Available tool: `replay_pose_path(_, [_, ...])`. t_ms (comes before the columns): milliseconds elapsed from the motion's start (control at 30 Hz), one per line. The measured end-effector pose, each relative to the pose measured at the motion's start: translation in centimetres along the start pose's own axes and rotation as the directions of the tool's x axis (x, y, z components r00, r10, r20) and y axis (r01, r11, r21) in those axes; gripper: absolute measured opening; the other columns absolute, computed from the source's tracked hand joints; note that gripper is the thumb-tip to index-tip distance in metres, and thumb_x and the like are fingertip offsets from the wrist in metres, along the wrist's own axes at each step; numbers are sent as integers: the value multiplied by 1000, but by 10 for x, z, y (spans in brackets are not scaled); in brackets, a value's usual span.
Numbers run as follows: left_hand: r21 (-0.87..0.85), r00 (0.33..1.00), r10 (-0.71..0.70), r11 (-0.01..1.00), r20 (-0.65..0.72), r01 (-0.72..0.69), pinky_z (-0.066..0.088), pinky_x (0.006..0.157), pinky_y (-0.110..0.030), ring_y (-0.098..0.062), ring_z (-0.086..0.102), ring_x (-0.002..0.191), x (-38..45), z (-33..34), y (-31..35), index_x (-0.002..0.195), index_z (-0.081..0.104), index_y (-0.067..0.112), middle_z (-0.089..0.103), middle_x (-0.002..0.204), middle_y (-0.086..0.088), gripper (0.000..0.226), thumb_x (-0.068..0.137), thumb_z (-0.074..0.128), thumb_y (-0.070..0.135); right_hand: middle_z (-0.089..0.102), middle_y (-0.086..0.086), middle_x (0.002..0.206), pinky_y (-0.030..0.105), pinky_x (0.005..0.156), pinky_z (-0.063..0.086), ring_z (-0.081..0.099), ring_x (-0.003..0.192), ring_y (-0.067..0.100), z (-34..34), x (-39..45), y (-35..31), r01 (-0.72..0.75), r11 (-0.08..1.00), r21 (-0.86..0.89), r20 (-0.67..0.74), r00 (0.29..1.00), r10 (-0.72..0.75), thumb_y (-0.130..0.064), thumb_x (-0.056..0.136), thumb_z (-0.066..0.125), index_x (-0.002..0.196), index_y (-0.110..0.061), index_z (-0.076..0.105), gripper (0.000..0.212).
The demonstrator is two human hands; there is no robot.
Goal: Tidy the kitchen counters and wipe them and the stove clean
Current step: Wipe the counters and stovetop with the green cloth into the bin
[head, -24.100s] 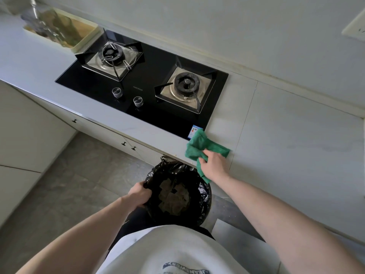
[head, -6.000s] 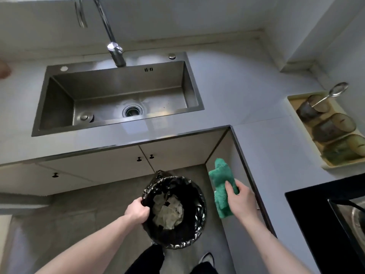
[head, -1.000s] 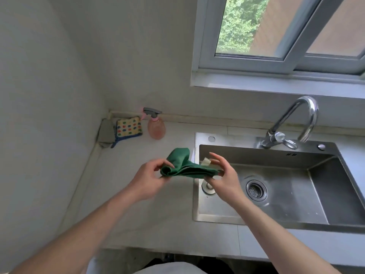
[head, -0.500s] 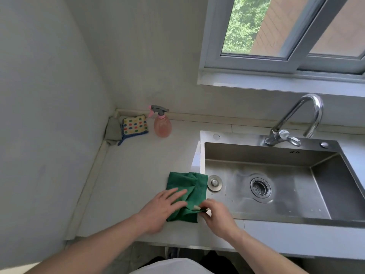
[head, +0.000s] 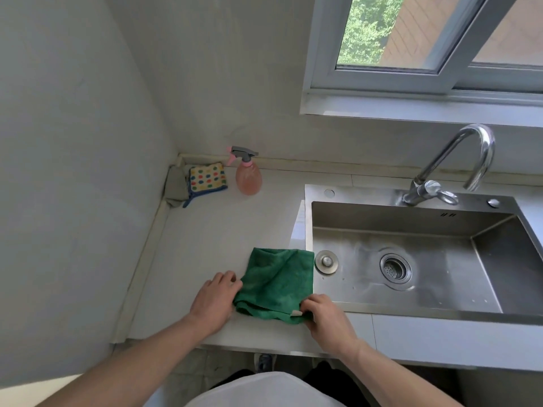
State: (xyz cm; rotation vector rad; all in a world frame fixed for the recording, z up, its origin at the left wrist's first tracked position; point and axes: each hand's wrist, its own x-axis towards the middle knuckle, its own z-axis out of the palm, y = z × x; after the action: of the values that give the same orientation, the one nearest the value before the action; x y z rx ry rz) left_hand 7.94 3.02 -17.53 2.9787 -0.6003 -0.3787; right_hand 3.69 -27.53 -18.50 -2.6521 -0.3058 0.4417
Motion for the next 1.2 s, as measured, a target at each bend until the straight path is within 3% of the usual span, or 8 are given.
replay_pose_path(200, [-240,991,131,962,-20,-132,39,113,-34,-13,37,134,2,-26,16,133,50,25,39,145,8,57,76,57,19,55,-19,134,27,106,41,48,122,7,-12,3,-15,37,999,18,114,993,-39,-46,76,54,127,-34,65,53])
replay_pose_path(333, [-556,967,-244,794,76,244,37,115,-36,-18,38,135,60,-50,40,144,42,23,37,145,6,71,80,67,42,56,-18,133,29,108,43,50,122,1,-35,32,-22,-131,949,286,-67,986,156,-39,86,57,126,-34,63,40])
replay_pose_path(467, [-458,929,-248,816,276,354,36,117,-41,-28,35,142,116,-48,32,153,35,25,37,154,0,91,78,75,55,48,-7,148,38,115,38,42,137,17,-54,87,-13,-279,915,290,-74,947,312,-38,92,66,148,-26,45,62])
replay_pose_path(667, [-321,897,-202,884,393,340,47,106,-33,-25,57,124,149,-35,13,140,53,19,60,135,-5,59,87,76,31,54,0,145,44,110,42,44,134,29,-58,132,-2,-317,947,-52,107,941,321,-46,92,68,152,-28,41,69])
replay_pose_path(833, [-285,924,-110,932,366,224,53,95,-30,-23,60,109,147,-38,3,119,70,18,61,122,-4,36,89,58,5,65,-6,113,39,90,49,54,114,23,-52,132,1,-277,961,-8,32,960,277,-25,91,64,114,-33,69,25])
replay_pose_path(933, [-287,956,-16,952,294,104,47,95,-32,-19,48,107,137,-42,2,109,61,23,48,115,3,33,86,51,3,59,-10,110,38,87,50,53,109,16,-53,126,2,-255,962,98,-25,966,258,-17,85,62,97,-34,70,22])
replay_pose_path(1067, [-267,980,88,963,176,-38,45,77,-34,-19,51,92,123,-54,9,97,48,29,55,100,7,29,82,47,4,66,-14,94,34,80,51,61,93,14,-59,115,-3,-208,958,197,-46,974,221,-10,83,59,90,-32,60,23])
replay_pose_path(1200, [-175,977,213,963,20,-206,47,89,-34,-16,51,101,104,-52,12,117,50,27,56,113,8,37,82,57,19,63,-19,96,27,81,51,56,89,7,-56,96,3,-100,967,233,-139,981,134,-2,82,58,103,-31,66,37])
